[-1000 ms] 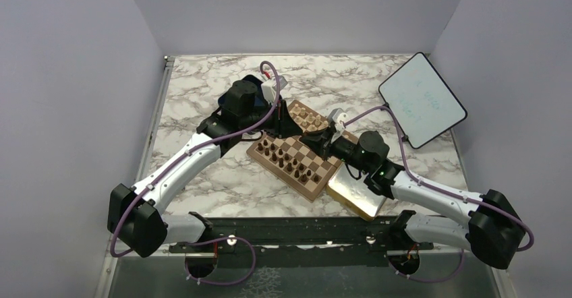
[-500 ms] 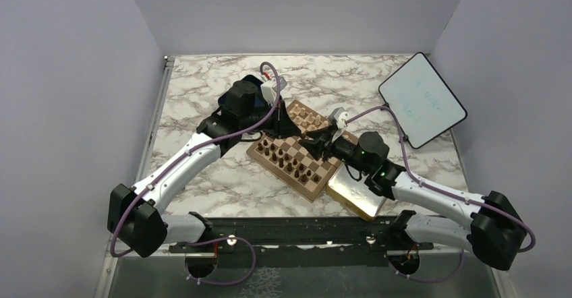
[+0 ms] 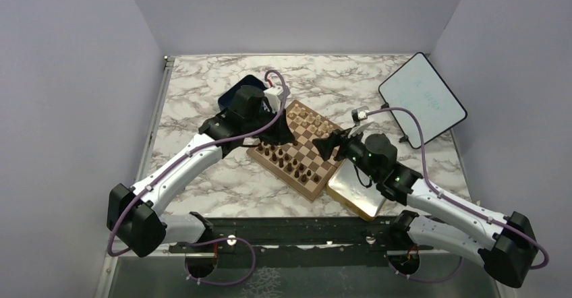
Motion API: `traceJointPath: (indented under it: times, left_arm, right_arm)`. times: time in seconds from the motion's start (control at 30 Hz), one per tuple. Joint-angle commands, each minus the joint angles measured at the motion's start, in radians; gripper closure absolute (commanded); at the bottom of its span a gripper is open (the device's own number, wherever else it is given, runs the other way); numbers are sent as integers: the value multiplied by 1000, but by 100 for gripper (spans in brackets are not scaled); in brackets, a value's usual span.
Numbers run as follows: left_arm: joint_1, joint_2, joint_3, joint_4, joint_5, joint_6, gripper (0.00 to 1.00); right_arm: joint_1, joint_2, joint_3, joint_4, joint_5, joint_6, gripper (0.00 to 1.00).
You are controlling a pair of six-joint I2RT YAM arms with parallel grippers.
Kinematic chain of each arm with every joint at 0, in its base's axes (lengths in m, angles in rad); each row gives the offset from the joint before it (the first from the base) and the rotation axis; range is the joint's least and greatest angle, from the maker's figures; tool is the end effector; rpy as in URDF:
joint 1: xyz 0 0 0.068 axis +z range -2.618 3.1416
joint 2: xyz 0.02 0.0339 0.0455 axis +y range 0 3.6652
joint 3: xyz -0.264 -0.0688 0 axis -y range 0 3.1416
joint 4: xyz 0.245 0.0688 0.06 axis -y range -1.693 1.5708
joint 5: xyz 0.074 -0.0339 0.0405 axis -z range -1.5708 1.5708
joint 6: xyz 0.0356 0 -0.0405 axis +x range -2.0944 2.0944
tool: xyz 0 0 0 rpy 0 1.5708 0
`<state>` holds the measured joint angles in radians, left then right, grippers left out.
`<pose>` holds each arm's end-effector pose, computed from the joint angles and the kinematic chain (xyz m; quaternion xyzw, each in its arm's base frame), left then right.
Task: Set up the chess pieces on the board
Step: Place the chess piece on the chessboard.
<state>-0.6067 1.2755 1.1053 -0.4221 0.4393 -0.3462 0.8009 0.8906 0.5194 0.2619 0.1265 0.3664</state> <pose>0.2238 -0.1737 0.3244 0.2134 0.8409 -0.3813 0.3194 0.1513 0.1496 0.2739 -0.1190 0.7348 0.3278 0.5818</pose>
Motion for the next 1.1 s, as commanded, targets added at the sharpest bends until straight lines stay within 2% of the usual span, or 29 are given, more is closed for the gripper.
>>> traceJointPath:
  times: [0.0,0.17,0.37,0.53,0.8,1.07]
  left_arm:
    - [-83,-27,46,-74,-145,44,99]
    - [-191,-17,51,-109,-276,47,99]
    - [-311,12,54,-138,-412,29,99]
    - [-401,55,63,-150,-511,12,99]
    - [-498,198,109,-180,-541,6,99]
    - [-532,301,140,-201,-572,12,99]
  right_arm:
    - [-1,56,104,-272,183,87,27]
    - [-29,126,124,-329,238,136,26]
    - [-177,145,79,-307,185,218,26]
    - [-284,160,86,-301,167,214,25]
    - [-433,184,97,-270,73,182,25]
    - [-476,166,73,-271,63,194,25]
